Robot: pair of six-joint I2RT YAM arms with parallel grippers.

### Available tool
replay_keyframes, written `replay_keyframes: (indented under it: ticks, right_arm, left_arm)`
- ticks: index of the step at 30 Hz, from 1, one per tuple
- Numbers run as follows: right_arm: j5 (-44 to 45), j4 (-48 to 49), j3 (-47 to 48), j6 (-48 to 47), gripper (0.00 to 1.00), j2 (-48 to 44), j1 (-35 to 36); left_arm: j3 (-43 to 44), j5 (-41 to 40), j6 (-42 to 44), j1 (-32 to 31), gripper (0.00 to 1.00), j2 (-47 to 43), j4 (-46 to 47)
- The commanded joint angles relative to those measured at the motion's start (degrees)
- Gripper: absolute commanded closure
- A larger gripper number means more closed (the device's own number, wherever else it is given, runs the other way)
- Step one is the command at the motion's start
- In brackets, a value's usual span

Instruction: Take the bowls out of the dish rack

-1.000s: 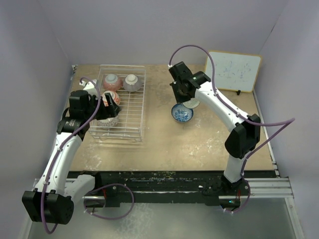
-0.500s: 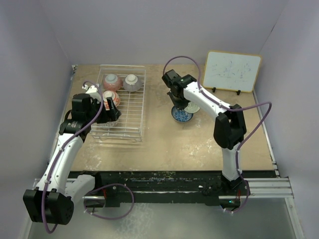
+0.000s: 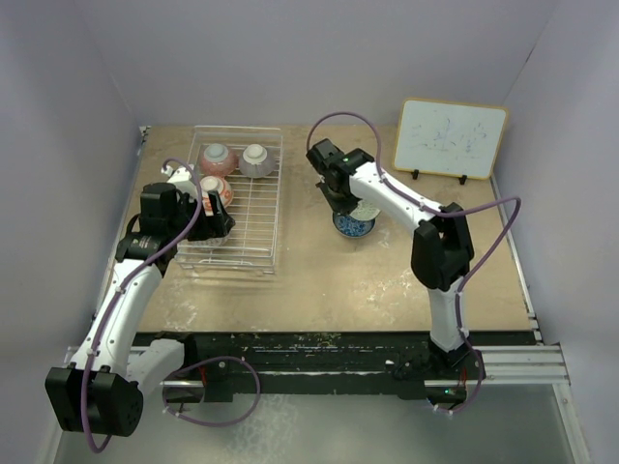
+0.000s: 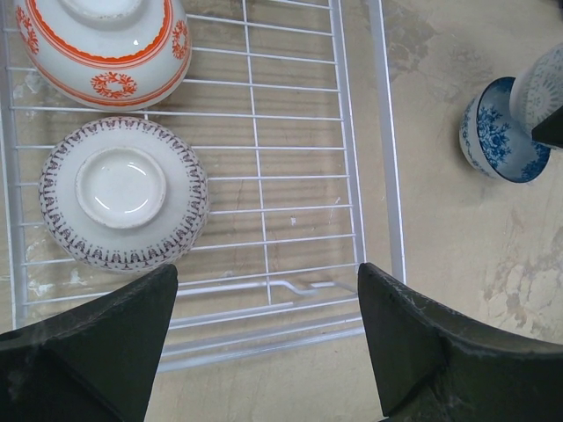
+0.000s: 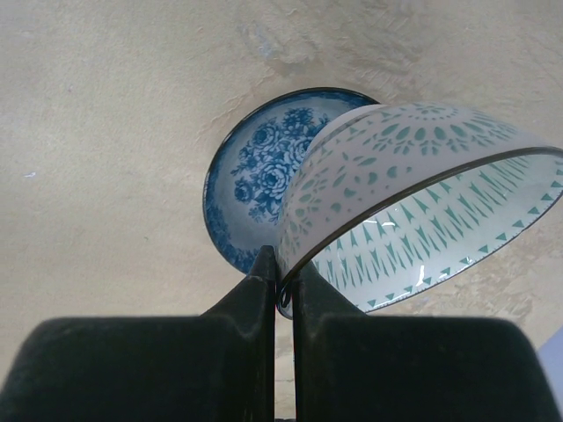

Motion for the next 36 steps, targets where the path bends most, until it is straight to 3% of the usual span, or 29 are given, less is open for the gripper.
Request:
replay_keyframes:
  ticks: [1, 19, 23, 30, 36]
  right_arm:
    - [1.28, 0.4, 0.52, -0.48, 1.0, -0.98, 1.78]
    - [1.98, 1.97, -6.34, 2.12, 1.0, -2.87, 2.64]
    - [1.12, 3.34, -6.85, 3.09, 0.92, -2.6, 2.62]
    - [1.06, 3.11, -5.79, 4.28, 0.65, -3.06, 2.58]
    - [1.89, 2.85, -5.12, 5.4, 0.6, -6.05, 2.6]
  left_arm:
    - [-0.01, 0.45, 1.25, -0.04, 0.14, -1.05, 1.62]
    - [-0.26, 0.35, 1.19, 0.05, 0.14, -1.49, 1.44]
    - [-0.21, 0.3, 1.29, 0.07, 0.13, -1.45, 1.31]
    - [-0.21, 0.5, 1.3, 0.05, 0.13, -1.21, 1.41]
    - [-0.16, 0.8, 1.38, 0.05, 0.13, -0.94, 1.48]
